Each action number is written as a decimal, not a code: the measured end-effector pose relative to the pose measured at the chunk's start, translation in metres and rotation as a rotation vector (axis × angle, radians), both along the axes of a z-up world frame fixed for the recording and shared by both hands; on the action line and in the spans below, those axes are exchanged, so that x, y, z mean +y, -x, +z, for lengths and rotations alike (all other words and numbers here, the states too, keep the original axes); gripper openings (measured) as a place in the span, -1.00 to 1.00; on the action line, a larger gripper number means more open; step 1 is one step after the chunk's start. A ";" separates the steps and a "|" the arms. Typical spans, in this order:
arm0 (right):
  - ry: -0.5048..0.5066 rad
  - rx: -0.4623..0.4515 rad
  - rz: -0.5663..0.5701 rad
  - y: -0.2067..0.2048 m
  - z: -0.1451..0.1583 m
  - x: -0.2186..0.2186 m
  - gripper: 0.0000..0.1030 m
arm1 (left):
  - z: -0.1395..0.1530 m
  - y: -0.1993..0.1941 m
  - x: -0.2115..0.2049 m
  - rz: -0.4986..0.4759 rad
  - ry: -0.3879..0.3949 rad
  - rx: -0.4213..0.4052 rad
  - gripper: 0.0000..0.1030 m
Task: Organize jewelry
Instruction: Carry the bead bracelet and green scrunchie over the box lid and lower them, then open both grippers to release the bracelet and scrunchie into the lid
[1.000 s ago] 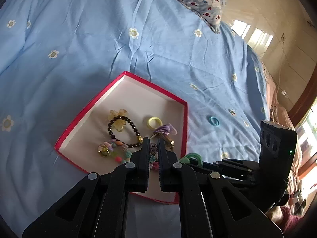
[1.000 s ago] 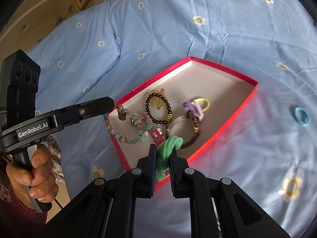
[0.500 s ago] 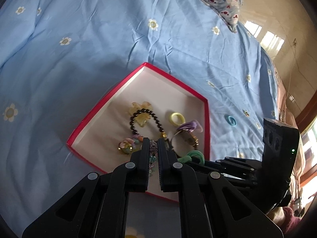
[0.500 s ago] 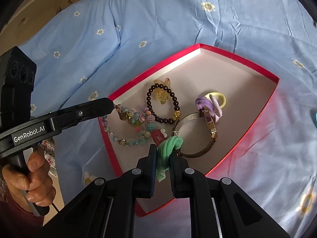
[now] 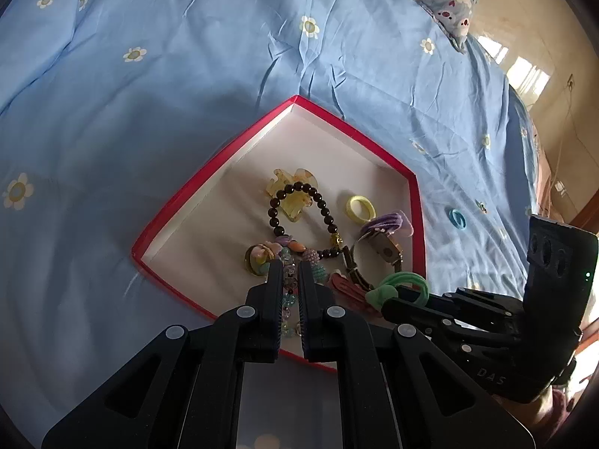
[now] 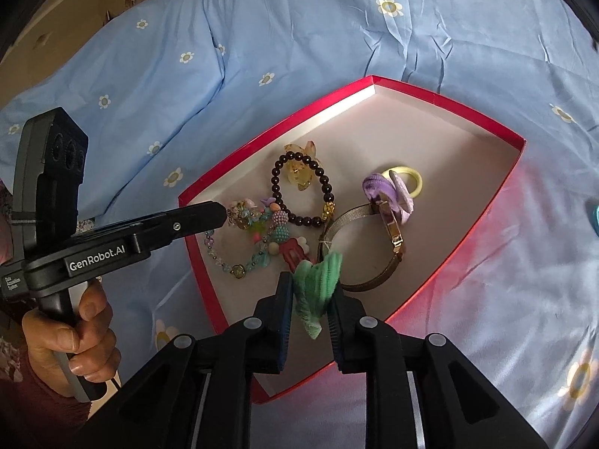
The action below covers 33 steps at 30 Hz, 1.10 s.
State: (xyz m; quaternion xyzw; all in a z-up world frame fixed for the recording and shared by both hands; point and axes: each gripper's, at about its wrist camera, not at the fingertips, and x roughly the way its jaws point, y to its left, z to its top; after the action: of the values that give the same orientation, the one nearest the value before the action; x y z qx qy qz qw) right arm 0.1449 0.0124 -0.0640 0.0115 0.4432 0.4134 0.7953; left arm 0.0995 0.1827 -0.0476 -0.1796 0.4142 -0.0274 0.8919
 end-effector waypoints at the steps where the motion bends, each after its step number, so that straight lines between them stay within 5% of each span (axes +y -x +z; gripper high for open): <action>1: 0.001 0.001 0.000 0.000 0.000 0.000 -0.60 | -0.001 0.000 0.000 0.000 0.000 0.002 -0.88; 15: 0.018 -0.013 -0.024 0.005 0.003 -0.011 -0.40 | -0.005 0.001 0.002 0.014 -0.006 0.021 -0.88; 33: 0.013 -0.034 -0.047 0.013 0.012 -0.022 -0.29 | -0.003 0.006 0.003 0.022 -0.012 0.022 -0.48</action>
State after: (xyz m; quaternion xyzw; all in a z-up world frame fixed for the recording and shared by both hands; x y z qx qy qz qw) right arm 0.1315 -0.0101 -0.0523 0.0096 0.4320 0.3917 0.8123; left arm 0.0935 0.1856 -0.0507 -0.1790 0.4220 -0.0134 0.8886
